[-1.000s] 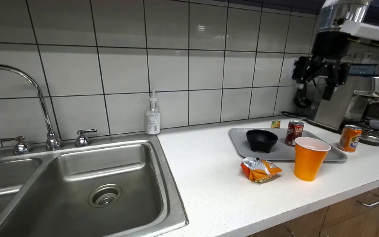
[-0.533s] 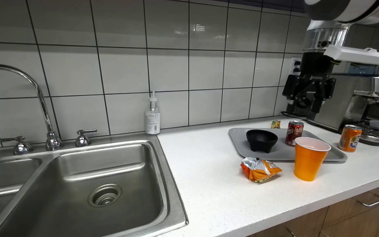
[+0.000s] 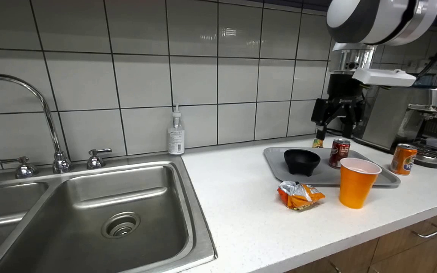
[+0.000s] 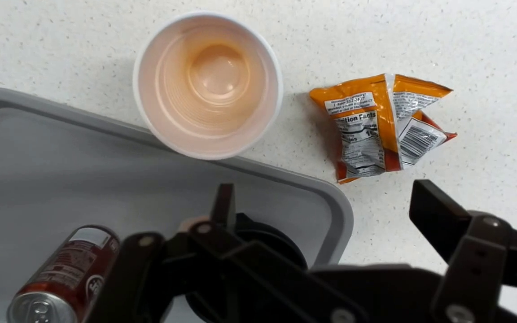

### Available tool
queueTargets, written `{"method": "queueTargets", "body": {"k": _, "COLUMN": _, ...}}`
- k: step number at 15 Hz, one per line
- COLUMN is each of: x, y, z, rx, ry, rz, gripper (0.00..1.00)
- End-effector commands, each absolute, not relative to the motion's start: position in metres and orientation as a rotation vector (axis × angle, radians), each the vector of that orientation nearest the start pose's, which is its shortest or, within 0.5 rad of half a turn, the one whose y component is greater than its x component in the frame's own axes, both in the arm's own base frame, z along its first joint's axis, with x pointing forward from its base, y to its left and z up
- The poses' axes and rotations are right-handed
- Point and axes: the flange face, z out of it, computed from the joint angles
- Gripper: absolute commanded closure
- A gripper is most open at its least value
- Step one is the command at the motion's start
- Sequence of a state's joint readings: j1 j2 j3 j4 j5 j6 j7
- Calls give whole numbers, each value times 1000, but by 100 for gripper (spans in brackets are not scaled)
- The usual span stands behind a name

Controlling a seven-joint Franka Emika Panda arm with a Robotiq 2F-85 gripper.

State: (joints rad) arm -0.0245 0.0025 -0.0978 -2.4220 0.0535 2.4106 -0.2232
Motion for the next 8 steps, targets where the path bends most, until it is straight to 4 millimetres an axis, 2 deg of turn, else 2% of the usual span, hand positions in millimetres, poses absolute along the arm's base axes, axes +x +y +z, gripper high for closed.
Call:
{"method": "queueTargets", "body": {"k": 1, "x": 507, "y": -53, "z": 293, "rx": -3106, "ry": -169, "rz": 4, "gripper": 0}}
{"method": "queueTargets", "body": {"k": 8, "x": 538, "y": -48, "z": 269, "rx": -3118, "ry": -250, "rz": -22, "gripper": 0}}
